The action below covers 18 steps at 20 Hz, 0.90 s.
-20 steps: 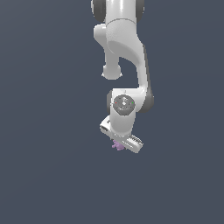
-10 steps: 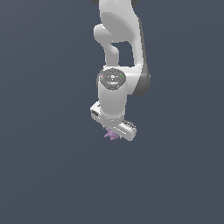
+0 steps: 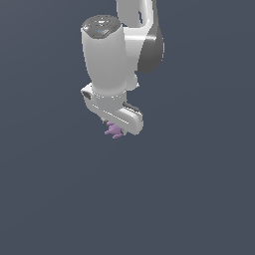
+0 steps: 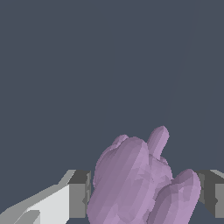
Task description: Pick up the object and move it to a goal position.
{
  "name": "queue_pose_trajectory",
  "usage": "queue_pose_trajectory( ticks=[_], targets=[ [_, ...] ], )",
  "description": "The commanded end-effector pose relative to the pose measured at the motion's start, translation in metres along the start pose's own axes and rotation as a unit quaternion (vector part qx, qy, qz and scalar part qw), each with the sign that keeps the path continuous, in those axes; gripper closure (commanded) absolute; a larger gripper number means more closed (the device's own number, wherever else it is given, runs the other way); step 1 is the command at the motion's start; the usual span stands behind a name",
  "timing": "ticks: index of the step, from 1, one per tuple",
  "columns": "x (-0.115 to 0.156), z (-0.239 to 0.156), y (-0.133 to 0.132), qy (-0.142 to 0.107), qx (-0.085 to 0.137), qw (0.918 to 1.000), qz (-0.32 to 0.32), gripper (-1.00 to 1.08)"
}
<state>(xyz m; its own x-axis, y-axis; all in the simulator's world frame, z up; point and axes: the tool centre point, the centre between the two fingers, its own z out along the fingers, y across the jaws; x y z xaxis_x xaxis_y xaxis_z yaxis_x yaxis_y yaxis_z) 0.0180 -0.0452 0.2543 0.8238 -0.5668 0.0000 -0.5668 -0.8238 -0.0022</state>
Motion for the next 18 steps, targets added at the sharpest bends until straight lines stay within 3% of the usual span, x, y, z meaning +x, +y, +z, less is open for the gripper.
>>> queue_pose_trajectory(
  ticks=[1, 12, 18],
  targets=[
    [0.0, -0.028, 0.014, 0.0, 0.0, 1.0, 0.0, 1.08],
    [0.005, -0.145, 0.072, 0.0, 0.0, 1.0, 0.0, 1.08],
    [0.008, -0.189, 0.093, 0.0, -0.001, 1.0, 0.0, 1.08]
  ],
)
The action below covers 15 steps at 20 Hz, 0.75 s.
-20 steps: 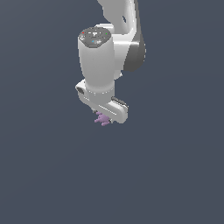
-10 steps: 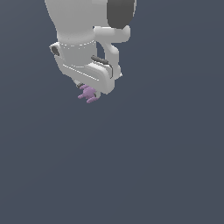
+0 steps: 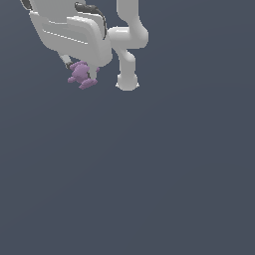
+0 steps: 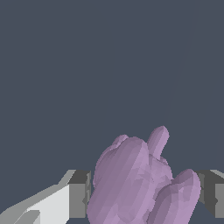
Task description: Pick up the object and move it to a goal position.
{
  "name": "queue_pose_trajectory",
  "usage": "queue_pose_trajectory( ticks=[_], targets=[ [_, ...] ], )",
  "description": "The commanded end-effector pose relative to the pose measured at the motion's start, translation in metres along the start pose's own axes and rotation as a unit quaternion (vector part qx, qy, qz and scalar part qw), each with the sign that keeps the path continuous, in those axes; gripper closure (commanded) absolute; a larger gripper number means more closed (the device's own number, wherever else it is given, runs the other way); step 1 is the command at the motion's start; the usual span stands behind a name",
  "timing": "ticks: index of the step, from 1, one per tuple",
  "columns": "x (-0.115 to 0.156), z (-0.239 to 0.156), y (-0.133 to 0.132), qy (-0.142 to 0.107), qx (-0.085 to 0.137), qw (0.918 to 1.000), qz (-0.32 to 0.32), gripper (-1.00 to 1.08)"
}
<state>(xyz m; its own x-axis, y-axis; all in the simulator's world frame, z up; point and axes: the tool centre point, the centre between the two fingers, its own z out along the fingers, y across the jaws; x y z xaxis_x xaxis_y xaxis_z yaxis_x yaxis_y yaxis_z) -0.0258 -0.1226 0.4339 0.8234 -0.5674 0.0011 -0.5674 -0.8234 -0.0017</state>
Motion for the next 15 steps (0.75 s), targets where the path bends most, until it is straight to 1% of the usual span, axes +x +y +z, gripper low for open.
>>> queue_pose_trajectory(
  ticks=[1, 8, 15],
  targets=[
    [0.001, -0.015, 0.007, -0.001, -0.001, 1.0, -0.001, 1.08],
    [0.004, -0.037, 0.017, -0.001, -0.001, 1.0, -0.001, 1.08],
    [0.005, -0.037, 0.016, -0.001, -0.001, 1.0, -0.001, 1.08]
  ],
)
